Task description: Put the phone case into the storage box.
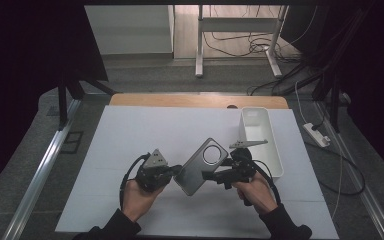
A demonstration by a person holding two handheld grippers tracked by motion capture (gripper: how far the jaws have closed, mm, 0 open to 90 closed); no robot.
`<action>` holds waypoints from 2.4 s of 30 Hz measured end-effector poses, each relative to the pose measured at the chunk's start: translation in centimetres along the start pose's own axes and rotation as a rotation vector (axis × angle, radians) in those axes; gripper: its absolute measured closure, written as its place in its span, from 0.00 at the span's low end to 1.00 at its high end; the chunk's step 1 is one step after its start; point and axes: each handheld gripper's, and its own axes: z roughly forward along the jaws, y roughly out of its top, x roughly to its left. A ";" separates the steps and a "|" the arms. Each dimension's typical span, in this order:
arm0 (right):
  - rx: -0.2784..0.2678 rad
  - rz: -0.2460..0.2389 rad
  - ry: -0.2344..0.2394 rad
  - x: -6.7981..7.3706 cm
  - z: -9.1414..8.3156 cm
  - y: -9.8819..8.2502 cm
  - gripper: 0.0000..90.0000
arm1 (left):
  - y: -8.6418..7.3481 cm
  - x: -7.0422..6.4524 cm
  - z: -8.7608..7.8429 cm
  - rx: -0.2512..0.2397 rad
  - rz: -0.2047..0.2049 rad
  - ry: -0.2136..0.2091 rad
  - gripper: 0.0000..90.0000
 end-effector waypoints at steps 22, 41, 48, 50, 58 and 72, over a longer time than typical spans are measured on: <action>0.026 0.106 0.039 -0.3 2.0 0.6 0.48 | 0.2 -0.5 -0.2 -0.017 0.024 0.015 0.99; -0.023 0.253 0.184 -0.6 1.8 0.4 0.95 | 0.0 -0.3 -0.1 -0.027 0.027 -0.025 0.94; -0.021 0.205 0.147 -0.3 1.6 0.4 0.95 | 0.1 0.7 -0.4 -0.043 -0.032 -0.064 0.52; -0.021 0.179 0.139 -0.2 1.5 0.4 0.95 | 0.0 1.0 -0.4 -0.039 -0.037 -0.084 0.41; -0.010 0.060 0.121 0.1 0.5 0.5 0.95 | -0.2 2.1 -0.6 -0.041 -0.044 -0.226 0.06; 0.031 -0.110 0.116 0.8 -0.4 0.5 0.95 | -0.9 2.4 -0.3 -0.028 0.021 -0.308 0.00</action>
